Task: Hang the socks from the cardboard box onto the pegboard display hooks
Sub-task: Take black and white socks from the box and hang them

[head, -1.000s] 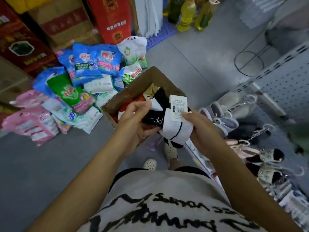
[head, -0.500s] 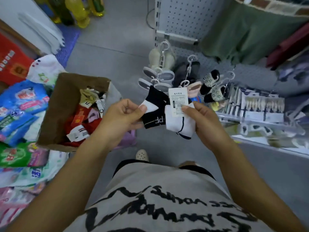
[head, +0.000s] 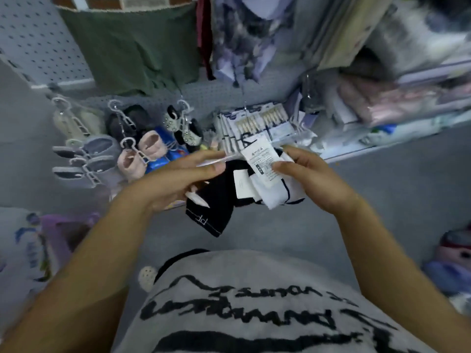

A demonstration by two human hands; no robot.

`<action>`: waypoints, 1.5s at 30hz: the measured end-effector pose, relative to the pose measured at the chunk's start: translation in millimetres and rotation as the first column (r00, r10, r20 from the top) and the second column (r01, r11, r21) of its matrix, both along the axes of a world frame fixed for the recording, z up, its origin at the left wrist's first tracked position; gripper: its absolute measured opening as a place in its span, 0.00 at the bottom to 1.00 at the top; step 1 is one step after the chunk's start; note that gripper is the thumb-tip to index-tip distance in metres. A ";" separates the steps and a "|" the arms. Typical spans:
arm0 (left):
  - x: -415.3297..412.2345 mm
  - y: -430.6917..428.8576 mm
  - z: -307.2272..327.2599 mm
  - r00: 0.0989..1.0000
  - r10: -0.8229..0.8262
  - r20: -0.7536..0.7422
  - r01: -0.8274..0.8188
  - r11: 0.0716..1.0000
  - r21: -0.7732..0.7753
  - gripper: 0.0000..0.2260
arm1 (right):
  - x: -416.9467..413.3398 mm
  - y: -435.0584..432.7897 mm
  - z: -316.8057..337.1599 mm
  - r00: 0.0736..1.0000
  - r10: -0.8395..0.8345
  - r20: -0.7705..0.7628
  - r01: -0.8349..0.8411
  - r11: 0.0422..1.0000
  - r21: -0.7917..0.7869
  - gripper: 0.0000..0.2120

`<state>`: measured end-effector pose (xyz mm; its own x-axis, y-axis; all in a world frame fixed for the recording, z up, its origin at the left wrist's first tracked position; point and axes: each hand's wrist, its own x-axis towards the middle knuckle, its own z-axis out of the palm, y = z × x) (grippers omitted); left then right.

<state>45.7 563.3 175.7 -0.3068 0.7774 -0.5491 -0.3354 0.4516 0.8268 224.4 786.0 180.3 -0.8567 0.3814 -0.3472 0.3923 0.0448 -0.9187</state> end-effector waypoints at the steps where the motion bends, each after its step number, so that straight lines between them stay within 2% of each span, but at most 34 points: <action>1: 9.6 23.9 5.8 0.994 -0.102 -0.029 0.102 0.995 -0.002 0.24 | 13.3 13.4 2.7 1.000 0.004 0.006 -0.004 1.000 -0.020 0.19; 5: 44.2 92.5 23.6 0.946 -0.311 -0.090 0.307 0.950 -0.057 0.26 | 54.4 51.3 14.3 1.000 -0.025 -0.019 0.022 0.992 -0.120 0.10; 8: 58.2 117.7 30.3 0.925 -0.362 -0.116 0.360 0.932 -0.032 0.14 | 69.9 71.4 19.6 0.991 -0.115 -0.062 0.106 0.985 -0.140 0.11; 10: 58.3 123.5 33.6 0.926 -0.350 -0.139 0.352 0.936 -0.014 0.12 | 74.5 81.0 23.1 0.975 -0.197 -0.099 0.177 0.968 -0.179 0.13; 13: 49.1 121.8 39.2 0.948 -0.271 -0.167 0.275 0.961 0.004 0.19 | 74.5 89.9 29.8 0.940 -0.290 -0.180 0.245 0.941 -0.233 0.11; 16: 33.1 119.5 47.1 0.975 -0.079 -0.207 0.092 0.994 0.053 0.25 | 68.1 92.3 40.7 0.891 -0.380 -0.248 0.342 0.922 -0.183 0.11; 20: 12.0 123.5 66.5 0.970 0.210 -0.124 -0.179 0.958 0.226 0.17 | 53.9 96.8 63.7 0.868 -0.389 -0.307 0.386 0.920 -0.075 0.13; 22: 6.8 126.8 79.3 0.954 0.273 -0.122 -0.223 0.922 0.316 0.14 | 43.9 99.3 77.8 0.866 -0.358 -0.350 0.370 0.929 -0.035 0.14; 27: 5.5 127.1 104.7 0.909 0.358 -0.214 -0.230 0.858 0.459 0.09 | 14.2 87.9 104.4 0.845 -0.263 -0.465 0.270 0.961 -0.052 0.11; 31: 17.2 124.8 113.9 0.834 0.470 -0.291 -0.265 0.802 0.535 0.08 | -0.8 72.2 116.3 0.810 -0.310 -0.498 0.350 0.937 -0.013 0.08; 34: 40.1 131.4 113.4 0.842 0.440 -0.312 -0.226 0.812 0.538 0.10 | -9.7 50.1 120.3 0.803 -0.315 -0.505 0.405 0.911 0.075 0.09; 37: 63.1 140.7 108.6 0.857 0.416 -0.304 -0.240 0.844 0.479 0.13 | -11.3 25.7 115.8 0.854 -0.205 -0.478 0.348 0.908 0.232 0.13; 38: 68.8 142.7 106.6 0.864 0.417 -0.283 -0.264 0.853 0.451 0.16 | -10.1 19.9 113.6 0.875 -0.176 -0.451 0.309 0.921 0.239 0.14; 40: 76.0 144.1 102.7 0.879 0.424 -0.215 -0.311 0.855 0.416 0.21 | -5.9 17.2 108.7 0.902 -0.186 -0.390 0.252 0.959 0.128 0.17; 42: 78.0 143.2 99.0 0.875 0.452 -0.172 -0.358 0.845 0.398 0.17 | 1.8 26.1 104.5 0.925 -0.203 -0.323 0.222 0.975 0.024 0.19; 45: 75.1 140.6 93.7 0.873 0.472 -0.122 -0.399 0.836 0.377 0.12 | 12.2 41.2 104.8 0.916 -0.225 -0.333 0.249 0.968 0.031 0.15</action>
